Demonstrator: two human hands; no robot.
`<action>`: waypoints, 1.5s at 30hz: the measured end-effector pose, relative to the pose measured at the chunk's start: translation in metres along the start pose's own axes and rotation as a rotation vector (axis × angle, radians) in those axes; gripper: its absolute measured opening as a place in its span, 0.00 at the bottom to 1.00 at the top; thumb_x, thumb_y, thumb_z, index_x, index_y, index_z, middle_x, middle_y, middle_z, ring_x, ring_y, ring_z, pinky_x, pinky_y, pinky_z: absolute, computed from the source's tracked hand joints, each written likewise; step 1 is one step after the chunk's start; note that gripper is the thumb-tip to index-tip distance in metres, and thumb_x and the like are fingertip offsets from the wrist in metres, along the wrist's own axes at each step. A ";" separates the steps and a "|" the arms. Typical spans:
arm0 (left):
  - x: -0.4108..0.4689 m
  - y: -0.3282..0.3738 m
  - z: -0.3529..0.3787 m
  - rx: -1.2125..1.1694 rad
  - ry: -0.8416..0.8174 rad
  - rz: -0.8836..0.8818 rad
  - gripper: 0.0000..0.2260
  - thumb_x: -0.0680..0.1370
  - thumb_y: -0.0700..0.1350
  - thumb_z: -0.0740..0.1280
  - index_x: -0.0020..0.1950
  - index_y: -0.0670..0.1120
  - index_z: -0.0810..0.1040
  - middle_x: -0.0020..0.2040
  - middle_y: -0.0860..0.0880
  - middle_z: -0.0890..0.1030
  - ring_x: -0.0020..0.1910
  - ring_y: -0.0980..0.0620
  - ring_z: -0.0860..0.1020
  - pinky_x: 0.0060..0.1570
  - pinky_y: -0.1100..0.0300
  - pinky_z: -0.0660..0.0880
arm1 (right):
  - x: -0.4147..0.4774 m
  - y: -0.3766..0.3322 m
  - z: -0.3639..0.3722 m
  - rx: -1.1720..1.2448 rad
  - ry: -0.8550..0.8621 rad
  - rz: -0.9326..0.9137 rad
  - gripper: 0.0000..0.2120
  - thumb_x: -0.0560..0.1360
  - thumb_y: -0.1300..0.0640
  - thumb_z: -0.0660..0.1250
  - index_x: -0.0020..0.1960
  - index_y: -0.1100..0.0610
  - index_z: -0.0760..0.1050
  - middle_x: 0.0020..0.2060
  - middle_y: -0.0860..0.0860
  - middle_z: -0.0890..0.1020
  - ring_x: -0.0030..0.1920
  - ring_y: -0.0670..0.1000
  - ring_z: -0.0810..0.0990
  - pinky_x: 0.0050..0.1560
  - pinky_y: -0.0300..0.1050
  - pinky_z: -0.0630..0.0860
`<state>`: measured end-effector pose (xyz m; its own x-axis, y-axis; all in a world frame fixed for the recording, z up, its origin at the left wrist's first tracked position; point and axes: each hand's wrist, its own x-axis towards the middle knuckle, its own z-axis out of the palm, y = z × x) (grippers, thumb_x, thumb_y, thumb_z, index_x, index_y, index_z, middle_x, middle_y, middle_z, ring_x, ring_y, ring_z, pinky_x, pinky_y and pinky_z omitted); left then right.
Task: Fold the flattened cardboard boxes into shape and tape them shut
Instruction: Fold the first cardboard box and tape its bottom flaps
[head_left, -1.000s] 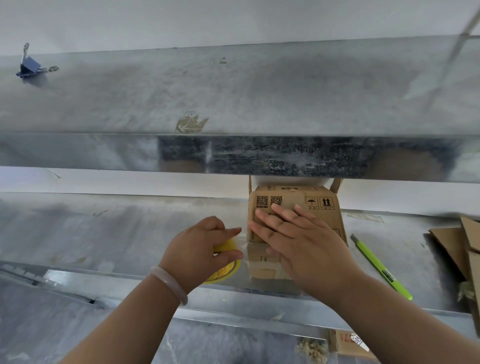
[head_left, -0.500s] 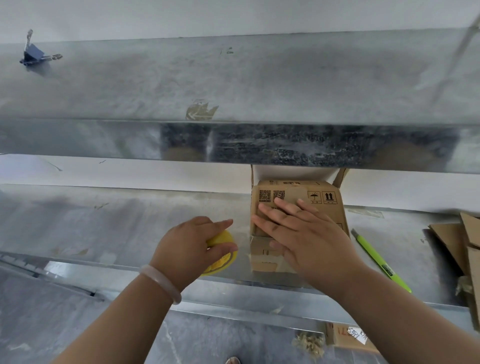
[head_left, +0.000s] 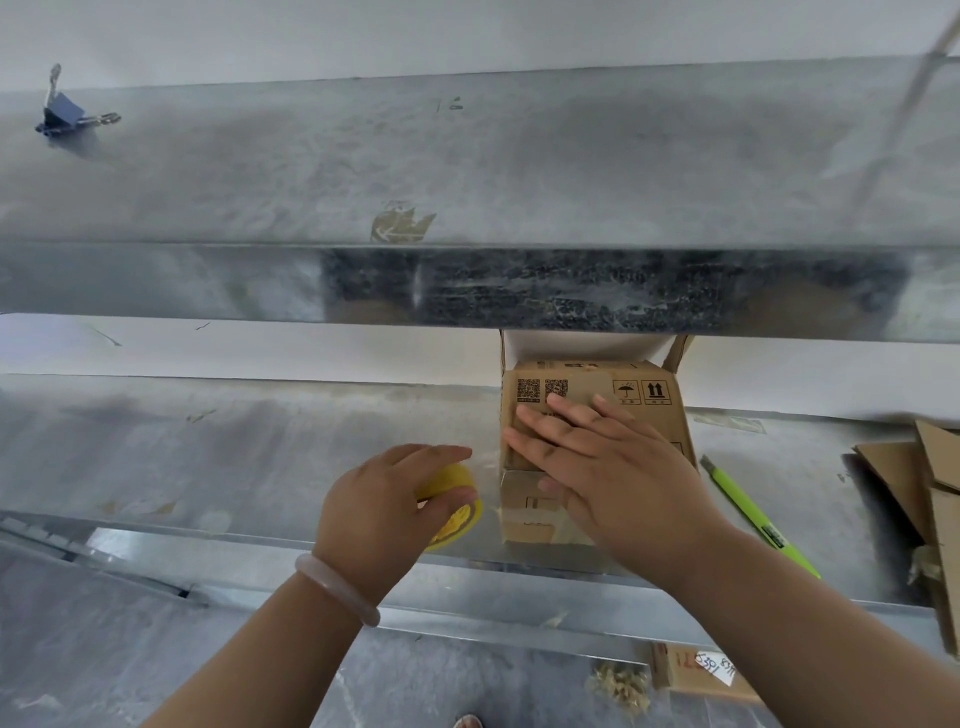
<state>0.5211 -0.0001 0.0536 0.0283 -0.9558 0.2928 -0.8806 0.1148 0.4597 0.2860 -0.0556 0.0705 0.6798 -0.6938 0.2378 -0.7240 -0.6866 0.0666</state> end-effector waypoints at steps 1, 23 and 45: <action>0.000 0.000 0.002 0.013 0.032 0.018 0.17 0.70 0.64 0.62 0.55 0.62 0.81 0.49 0.60 0.82 0.44 0.56 0.80 0.39 0.65 0.73 | 0.000 0.000 0.000 0.001 0.000 0.003 0.23 0.79 0.47 0.52 0.73 0.46 0.69 0.70 0.45 0.73 0.70 0.50 0.72 0.69 0.51 0.60; 0.013 0.006 0.026 -0.011 0.160 0.229 0.09 0.73 0.52 0.65 0.40 0.55 0.85 0.44 0.60 0.83 0.43 0.52 0.77 0.39 0.53 0.76 | 0.019 -0.041 -0.011 0.095 -0.008 0.247 0.20 0.75 0.34 0.54 0.57 0.43 0.75 0.52 0.45 0.78 0.60 0.53 0.76 0.62 0.75 0.67; 0.015 0.012 0.025 -0.091 0.075 0.172 0.10 0.74 0.53 0.63 0.41 0.54 0.84 0.42 0.60 0.83 0.40 0.58 0.76 0.43 0.58 0.75 | 0.036 -0.059 0.010 0.030 0.153 0.365 0.09 0.75 0.50 0.57 0.43 0.50 0.75 0.44 0.50 0.74 0.49 0.55 0.75 0.65 0.66 0.68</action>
<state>0.4995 -0.0196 0.0426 -0.0809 -0.8975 0.4335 -0.8292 0.3019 0.4703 0.3542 -0.0424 0.0656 0.3515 -0.8545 0.3825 -0.9095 -0.4085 -0.0767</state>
